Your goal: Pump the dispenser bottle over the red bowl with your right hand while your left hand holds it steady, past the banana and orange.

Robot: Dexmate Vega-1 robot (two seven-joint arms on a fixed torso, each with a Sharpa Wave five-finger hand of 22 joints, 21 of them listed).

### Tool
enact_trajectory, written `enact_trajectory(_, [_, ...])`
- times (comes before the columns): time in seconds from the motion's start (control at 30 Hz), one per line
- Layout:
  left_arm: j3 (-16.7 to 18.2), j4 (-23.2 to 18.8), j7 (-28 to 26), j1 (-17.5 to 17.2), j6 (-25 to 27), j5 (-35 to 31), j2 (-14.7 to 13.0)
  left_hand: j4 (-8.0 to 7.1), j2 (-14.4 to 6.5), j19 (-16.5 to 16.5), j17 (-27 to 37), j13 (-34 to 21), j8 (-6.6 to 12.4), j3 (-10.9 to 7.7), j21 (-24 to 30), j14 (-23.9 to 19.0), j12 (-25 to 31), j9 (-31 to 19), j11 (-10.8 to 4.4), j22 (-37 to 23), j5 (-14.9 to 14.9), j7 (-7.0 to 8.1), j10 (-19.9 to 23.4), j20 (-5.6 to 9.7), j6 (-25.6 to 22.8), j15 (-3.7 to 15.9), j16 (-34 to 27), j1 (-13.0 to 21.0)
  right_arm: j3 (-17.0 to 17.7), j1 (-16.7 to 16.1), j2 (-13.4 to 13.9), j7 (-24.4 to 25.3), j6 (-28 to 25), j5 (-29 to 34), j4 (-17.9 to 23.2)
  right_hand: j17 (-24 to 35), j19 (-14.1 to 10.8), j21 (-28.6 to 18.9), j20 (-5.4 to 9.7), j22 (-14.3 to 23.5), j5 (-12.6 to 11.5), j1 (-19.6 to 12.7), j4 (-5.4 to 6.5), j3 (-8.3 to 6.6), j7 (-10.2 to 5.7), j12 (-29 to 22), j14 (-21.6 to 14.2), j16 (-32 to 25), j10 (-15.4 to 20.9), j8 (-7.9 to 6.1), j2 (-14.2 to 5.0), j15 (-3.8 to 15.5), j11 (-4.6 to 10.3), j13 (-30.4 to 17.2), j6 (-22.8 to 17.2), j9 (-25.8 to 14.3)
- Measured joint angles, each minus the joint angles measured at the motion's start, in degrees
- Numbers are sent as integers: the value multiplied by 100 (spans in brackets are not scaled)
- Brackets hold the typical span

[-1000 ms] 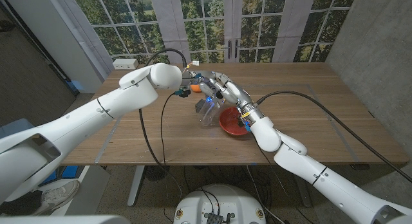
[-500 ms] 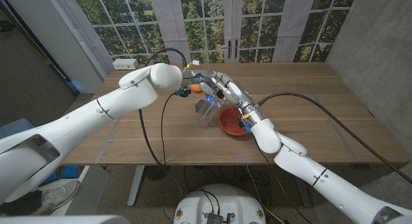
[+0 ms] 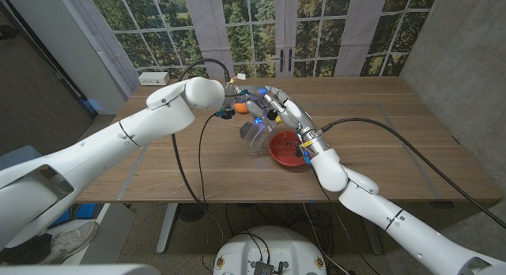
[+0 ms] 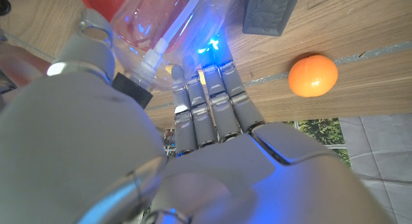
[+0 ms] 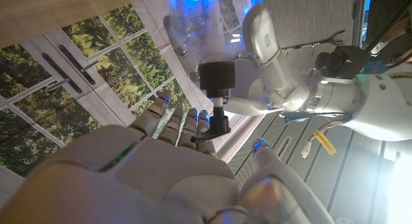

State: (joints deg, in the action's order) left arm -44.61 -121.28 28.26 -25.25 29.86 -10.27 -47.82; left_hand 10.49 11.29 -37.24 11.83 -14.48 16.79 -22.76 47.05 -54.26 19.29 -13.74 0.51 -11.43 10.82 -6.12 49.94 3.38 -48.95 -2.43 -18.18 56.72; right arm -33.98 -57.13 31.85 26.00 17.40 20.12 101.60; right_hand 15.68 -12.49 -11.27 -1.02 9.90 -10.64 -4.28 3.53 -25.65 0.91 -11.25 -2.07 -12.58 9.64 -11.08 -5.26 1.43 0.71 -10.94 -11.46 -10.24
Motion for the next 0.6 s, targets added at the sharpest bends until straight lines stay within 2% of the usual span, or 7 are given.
enact_trajectory(0.13, [-20, -34, 16, 4, 48, -24, -10, -4, 0, 0, 0, 0, -12, 4, 3, 0, -7, 0, 0, 0, 0, 0, 0, 0, 0, 0, 1, 0, 62, -24, -37, 120, 168, -51, -62, 0, -42, 0, -42, 0, 0, -27, -24, -24, -42, -4, -52, -5, 50, -39, 25, -10, 20, 0, -44, -5])
enact_trajectory(0.23, [-27, -56, 18, 4, 82, -42, -16, -4, 0, 0, 0, 0, -21, 4, 22, 0, -12, 0, 0, 25, 0, 0, 0, -1, 0, 0, 21, 0, 132, -49, -89, 224, 339, -116, -163, -27, -61, -45, -61, 0, 0, -79, -38, -38, 4, -23, -106, -40, 82, -40, -27, -16, 1, 0, -133, -5])
enact_trajectory(0.33, [-29, -79, 18, 2, 92, -46, -22, -5, 0, 0, 1, 0, -22, 5, 22, 0, -23, 0, 0, 29, 0, 1, 0, -1, 1, 0, 23, 0, 162, -63, -107, 285, 445, -156, -190, -27, -104, -45, -61, 0, 0, -78, -87, -37, 10, -23, -139, -40, 103, -40, -27, -30, 22, 0, -195, -5])
enact_trajectory(0.4, [-29, -84, 16, -1, 101, -50, -24, -5, 1, 11, 1, 0, -23, 5, 45, 0, -28, 1, 0, 30, 0, 1, 0, 10, 1, 0, 29, 0, 218, -90, -131, 296, 467, -168, -220, -27, -143, -45, -62, 0, 0, -79, -86, -37, 6, -23, -156, -40, 135, -80, -27, -13, 9, 0, -199, -4])
enact_trajectory(0.6, [-26, -141, -26, -56, 115, -50, -41, -6, 1, 39, 1, 0, -57, 6, 46, 1, -42, 1, 0, 30, -1, 33, 0, 20, 33, 1, 51, 1, 335, -146, -169, 320, 623, -363, -268, -27, -143, -45, -62, 0, 0, -109, -118, -68, 10, -23, -195, -89, 144, -79, -57, -11, 0, 0, -256, -4])
